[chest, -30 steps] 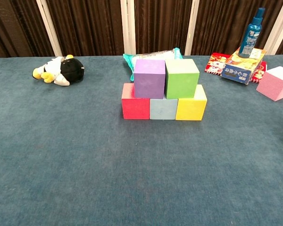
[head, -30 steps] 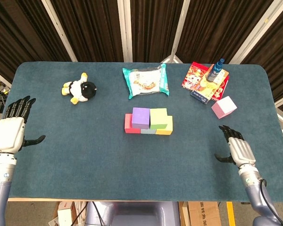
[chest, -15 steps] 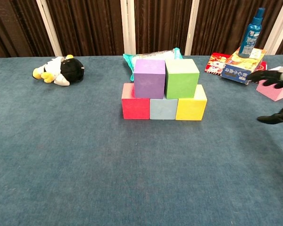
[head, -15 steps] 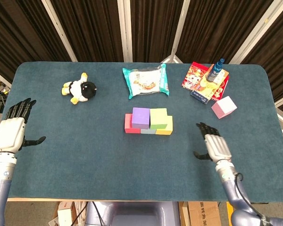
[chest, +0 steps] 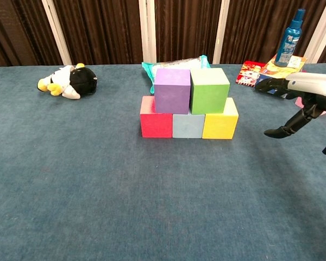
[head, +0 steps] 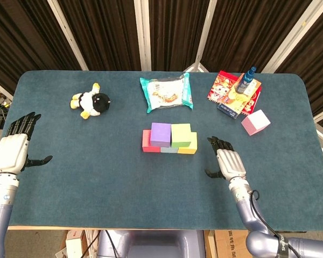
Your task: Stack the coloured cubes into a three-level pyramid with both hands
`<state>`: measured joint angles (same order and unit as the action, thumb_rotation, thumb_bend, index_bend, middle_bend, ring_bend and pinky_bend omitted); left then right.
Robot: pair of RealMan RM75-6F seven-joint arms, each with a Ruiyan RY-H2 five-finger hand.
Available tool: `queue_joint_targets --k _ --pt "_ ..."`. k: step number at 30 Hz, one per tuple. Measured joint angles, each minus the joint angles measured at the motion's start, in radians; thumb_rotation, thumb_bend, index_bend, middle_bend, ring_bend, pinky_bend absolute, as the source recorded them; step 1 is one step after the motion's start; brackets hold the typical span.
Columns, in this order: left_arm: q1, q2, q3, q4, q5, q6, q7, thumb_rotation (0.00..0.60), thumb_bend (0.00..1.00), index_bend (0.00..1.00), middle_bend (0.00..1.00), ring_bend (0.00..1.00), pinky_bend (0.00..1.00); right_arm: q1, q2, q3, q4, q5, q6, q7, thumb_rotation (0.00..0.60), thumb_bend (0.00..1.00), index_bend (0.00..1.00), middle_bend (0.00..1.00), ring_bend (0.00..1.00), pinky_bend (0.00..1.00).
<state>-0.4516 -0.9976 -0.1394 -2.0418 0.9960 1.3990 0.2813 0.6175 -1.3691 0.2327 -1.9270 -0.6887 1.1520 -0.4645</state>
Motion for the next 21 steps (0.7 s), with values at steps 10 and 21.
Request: queue_joint_targets --k 10,21 --pt "0.009 -0.004 -0.016 0.006 -0.010 -0.021 0.006 0.600 0.09 0.00 0.00 0.00 0.00 0.041 -0.023 0.001 -0.020 0.015 0.000 -0.030 0.600 0.31 0.00 0.00 0.00 0.00" --pt "0.016 -0.006 -0.030 0.011 -0.017 -0.037 0.007 0.600 0.09 0.00 0.00 0.00 0.00 0.067 -0.043 -0.001 -0.028 0.031 0.018 -0.045 0.600 0.31 0.00 0.00 0.00 0.00"
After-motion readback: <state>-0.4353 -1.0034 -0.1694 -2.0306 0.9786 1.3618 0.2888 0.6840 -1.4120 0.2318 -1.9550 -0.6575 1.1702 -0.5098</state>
